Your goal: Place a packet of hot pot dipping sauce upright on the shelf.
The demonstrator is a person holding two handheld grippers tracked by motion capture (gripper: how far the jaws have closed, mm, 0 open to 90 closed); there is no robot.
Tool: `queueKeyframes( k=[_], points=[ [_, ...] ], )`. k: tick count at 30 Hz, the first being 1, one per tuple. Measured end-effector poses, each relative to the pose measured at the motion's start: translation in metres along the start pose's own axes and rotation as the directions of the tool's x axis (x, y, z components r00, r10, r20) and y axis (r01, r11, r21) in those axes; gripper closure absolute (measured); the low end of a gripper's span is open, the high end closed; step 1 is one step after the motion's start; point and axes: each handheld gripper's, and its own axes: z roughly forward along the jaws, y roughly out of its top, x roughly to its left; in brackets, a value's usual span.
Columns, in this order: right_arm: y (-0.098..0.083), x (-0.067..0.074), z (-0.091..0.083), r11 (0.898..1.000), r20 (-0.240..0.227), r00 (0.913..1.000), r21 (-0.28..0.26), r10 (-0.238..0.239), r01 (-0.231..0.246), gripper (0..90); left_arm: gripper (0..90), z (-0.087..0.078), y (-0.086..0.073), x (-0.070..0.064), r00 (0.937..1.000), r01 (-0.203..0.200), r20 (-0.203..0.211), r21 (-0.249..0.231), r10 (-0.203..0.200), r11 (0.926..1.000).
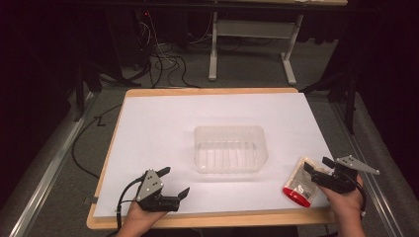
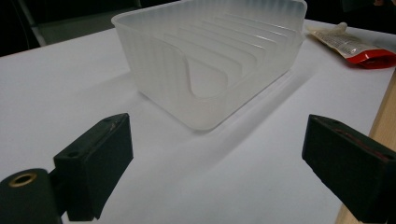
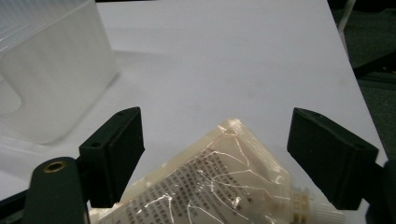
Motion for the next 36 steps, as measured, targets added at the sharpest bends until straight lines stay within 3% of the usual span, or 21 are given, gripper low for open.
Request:
queueKeyframes(
  k=[13, 17, 18, 21, 24, 28, 29, 30, 32, 36],
  points=[
    [-0.008, -0.026, 0.003, 0.992, 0.058, 0.9922, 0.057, 0.111, -0.114, 15.1, 9.3, 0.001, 0.000, -0.001, 0.9999, -0.003, 0.012, 0.002, 0.002, 1.0000],
    [-0.013, -0.038, 0.008, 0.985, 0.068, 0.9870, 0.083, 0.146, -0.151, 15.8, 9.4, 0.001, 0.000, -0.001, 0.9999, -0.004, 0.017, 0.003, 0.004, 1.0000],
    [-0.015, -0.041, 0.011, 0.979, 0.064, 0.9831, 0.099, 0.171, -0.177, 15.9, 9.5, 0.001, 0.000, -0.001, 0.9998, -0.004, 0.017, 0.003, 0.004, 1.0000],
    [-0.018, -0.044, 0.017, 0.968, 0.050, 0.9770, 0.131, 0.207, -0.212, 16.1, 9.5, 0.002, -0.001, -0.001, 0.9998, -0.005, 0.020, 0.005, 0.005, 1.0000],
    [-0.018, -0.043, 0.020, 0.963, 0.012, 0.9714, 0.133, 0.237, -0.237, 18.2, 9.5, 0.002, -0.001, -0.002, 0.9997, -0.007, 0.024, 0.007, 0.007, 1.0000],
    [-0.018, -0.043, 0.019, 0.959, -0.003, 0.9673, 0.131, 0.254, -0.251, 23.4, 9.5, 0.002, -0.001, -0.002, 0.9996, -0.008, 0.025, 0.007, 0.008, 0.9999],
    [-0.020, -0.045, 0.018, 0.955, -0.049, 0.9586, 0.114, 0.280, -0.274, 31.9, 9.6, 0.002, -0.001, -0.002, 0.9996, -0.009, 0.026, 0.008, 0.009, 0.9999],
    [-0.020, -0.045, 0.016, 0.950, -0.073, 0.9510, 0.111, 0.300, -0.292, 34.8, 9.6, 0.002, -0.001, -0.003, 0.9996, -0.011, 0.027, 0.008, 0.011, 0.9999],
    [-0.019, -0.045, 0.013, 0.952, -0.112, 0.9466, 0.089, 0.302, -0.294, 37.6, 9.6, 0.002, -0.001, -0.003, 0.9996, -0.011, 0.025, 0.007, 0.011, 0.9999],
    [-0.015, -0.039, 0.010, 0.959, -0.150, 0.9469, 0.058, 0.284, -0.278, 40.6, 9.7, 0.003, -0.001, -0.003, 0.9995, -0.014, 0.027, 0.009, 0.014, 0.9999]
  ],
)
